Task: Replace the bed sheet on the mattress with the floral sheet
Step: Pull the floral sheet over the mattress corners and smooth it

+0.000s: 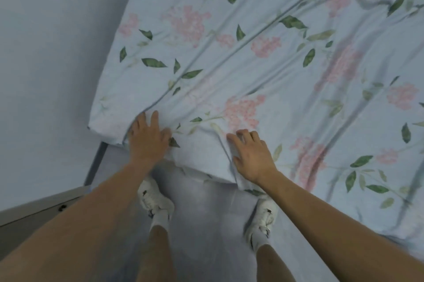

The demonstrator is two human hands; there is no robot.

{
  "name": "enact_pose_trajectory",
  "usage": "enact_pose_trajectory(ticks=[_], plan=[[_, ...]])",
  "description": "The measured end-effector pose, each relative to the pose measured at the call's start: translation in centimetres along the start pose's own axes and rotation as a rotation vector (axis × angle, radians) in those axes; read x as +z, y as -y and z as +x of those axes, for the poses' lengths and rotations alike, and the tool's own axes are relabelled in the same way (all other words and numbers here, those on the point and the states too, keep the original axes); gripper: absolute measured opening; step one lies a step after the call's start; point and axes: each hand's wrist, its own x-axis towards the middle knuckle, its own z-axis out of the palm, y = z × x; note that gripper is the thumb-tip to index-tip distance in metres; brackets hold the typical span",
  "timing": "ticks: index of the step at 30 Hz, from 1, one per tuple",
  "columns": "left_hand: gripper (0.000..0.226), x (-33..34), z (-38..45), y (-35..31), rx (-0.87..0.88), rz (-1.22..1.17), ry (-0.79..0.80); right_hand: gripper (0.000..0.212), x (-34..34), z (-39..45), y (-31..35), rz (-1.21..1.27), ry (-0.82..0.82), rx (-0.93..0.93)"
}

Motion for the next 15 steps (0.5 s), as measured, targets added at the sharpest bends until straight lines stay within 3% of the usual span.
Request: enact_pose_trajectory(ticks=[5, 9, 12, 15], plan=[[0.078, -1.4, 6.5, 8.3, 0.025, -0.058, -0.065, 0.061, -1.0, 9.0, 7.4, 0.002, -0.081, -0.011], [0.096, -2.7, 11.1, 14.4, 0.016, -0.068, 0.097, 0.066, -1.6, 17.2, 13.9, 0.007, -0.120, -0.010], [0.065, -3.2, 13.6, 16.6, 0.162, -0.080, 0.108, 0.061, -1.7, 22.2, 16.8, -0.002, -0.081, 0.082], [0.031, -3.7, 16.0, 17.5, 0.233, -0.077, 0.069, 0.029, -1.6, 25.4, 17.5, -0.018, -0.025, 0.185]])
